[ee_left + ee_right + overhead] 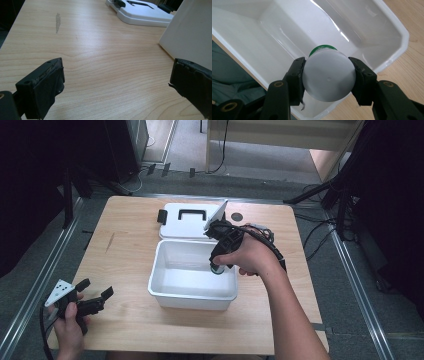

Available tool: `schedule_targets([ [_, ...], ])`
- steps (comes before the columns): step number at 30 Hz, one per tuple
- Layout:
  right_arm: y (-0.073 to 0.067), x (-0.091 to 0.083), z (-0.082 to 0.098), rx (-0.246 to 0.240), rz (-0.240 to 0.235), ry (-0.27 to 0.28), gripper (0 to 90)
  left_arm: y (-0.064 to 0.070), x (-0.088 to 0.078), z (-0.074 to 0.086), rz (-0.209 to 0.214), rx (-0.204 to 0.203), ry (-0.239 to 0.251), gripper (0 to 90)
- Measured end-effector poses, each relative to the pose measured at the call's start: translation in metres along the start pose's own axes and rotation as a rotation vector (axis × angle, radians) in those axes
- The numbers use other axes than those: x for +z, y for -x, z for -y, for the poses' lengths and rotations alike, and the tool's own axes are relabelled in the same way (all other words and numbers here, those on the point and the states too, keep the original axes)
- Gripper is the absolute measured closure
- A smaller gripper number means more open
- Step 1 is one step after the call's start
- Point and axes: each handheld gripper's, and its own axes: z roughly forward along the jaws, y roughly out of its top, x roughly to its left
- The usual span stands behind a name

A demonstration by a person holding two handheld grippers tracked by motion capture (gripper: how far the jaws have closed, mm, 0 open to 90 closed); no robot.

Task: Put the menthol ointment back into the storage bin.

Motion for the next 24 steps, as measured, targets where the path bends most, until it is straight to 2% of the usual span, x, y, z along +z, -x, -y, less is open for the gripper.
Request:
schedule_targets([
  [16, 0.008, 0.045, 0.003, -0.037, 0.020, -0.059, 51.5, 0.000, 0.000, 0.000, 0.000, -0.001, -0.001, 0.3],
  [22, 0.008, 0.056, 0.005, -0.055, 0.020, -0.051, 51.5, 0.000, 0.000, 0.000, 0.001, 0.002, -0.005, 0.3],
  [24, 0.006, 0.059, 0.004, -0.045, 0.016, -0.052, 51.5, 0.000, 0.000, 0.000, 0.001, 0.002, -0.004, 0.3],
])
